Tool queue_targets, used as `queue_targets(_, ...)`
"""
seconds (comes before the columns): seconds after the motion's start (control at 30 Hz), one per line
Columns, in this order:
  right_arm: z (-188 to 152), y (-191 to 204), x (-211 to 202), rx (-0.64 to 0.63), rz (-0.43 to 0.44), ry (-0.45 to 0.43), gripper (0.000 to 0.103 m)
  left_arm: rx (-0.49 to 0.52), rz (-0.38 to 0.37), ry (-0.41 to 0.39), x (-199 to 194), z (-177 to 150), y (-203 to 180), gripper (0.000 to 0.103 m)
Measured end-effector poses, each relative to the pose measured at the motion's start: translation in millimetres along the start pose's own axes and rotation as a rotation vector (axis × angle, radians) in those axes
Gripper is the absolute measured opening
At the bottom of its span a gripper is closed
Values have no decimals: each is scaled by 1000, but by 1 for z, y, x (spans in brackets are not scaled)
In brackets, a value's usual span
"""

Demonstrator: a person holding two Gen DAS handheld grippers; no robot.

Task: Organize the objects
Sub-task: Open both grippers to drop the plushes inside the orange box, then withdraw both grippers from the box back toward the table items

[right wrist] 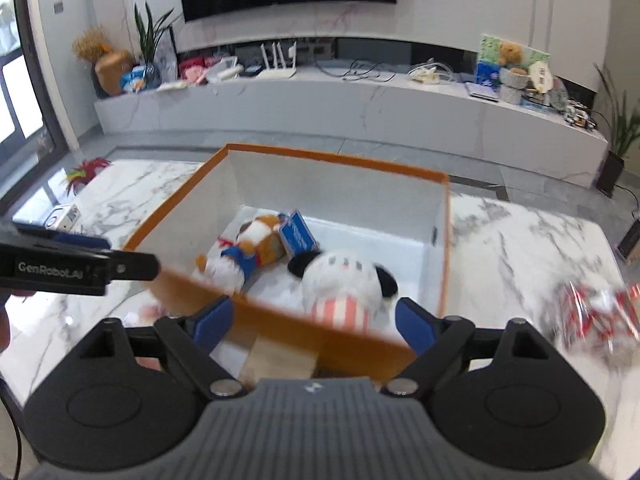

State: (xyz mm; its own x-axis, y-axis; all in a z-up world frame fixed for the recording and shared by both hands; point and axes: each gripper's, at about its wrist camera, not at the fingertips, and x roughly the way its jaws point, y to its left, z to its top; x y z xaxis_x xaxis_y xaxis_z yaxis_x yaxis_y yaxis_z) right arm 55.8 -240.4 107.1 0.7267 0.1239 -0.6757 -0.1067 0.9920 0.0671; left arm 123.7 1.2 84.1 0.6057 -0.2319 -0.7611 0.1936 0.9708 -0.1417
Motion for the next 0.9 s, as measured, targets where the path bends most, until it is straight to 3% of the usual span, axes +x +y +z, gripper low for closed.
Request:
queue_targets(0.23, -80, -16, -30, 108, -65, 5, 92, -75, 81, -36, -12, -71, 29, 85)
queue_targets(0.43, -132, -28, -20, 177, -83, 62, 94, -75, 112, -47, -6, -102, 52, 85)
queue_targets(0.9, -147, -32, 2, 150, -95, 86, 95, 66, 154, 6, 32, -120, 56, 85)
